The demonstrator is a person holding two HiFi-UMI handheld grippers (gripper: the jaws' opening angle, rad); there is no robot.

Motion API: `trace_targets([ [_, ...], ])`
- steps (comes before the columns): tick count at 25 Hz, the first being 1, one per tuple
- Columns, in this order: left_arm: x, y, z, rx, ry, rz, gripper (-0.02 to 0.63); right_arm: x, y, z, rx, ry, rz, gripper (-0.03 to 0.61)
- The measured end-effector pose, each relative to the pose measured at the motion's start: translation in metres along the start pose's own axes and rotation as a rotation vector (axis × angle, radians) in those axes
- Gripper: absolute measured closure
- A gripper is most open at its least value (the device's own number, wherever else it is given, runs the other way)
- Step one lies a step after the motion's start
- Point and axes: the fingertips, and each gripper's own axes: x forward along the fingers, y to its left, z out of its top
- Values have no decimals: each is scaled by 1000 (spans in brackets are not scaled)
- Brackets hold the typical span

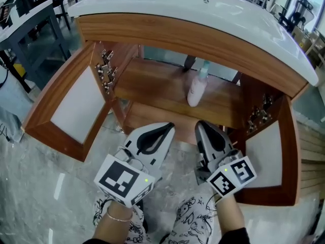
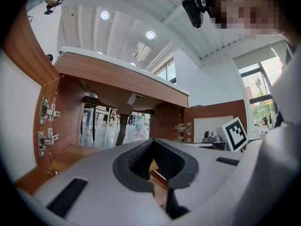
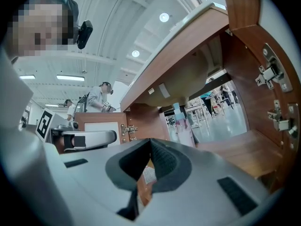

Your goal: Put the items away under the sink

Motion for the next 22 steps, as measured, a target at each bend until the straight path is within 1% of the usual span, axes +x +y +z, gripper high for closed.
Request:
trace_targets([
  [5,1,3,2,-40,-7,-3,606,6,3,0,-6,7,16,571],
  [10,3,10,2,-72,-6,0,606,15,8,8,-83,11,18,571],
  [12,4,13,1,-77,-8,2,606,17,8,10,-95,13,15,571],
  [18,10,16,-3,-64,-24,-26,606,22,4,7,-87,11,6,571],
  [20,13,10,-3,-32,-22,-44,606,22,2,7,-87,9,5,571],
  [22,14,9,-4,9,-17,-46,606,22,2,6,-83,7,1,571],
])
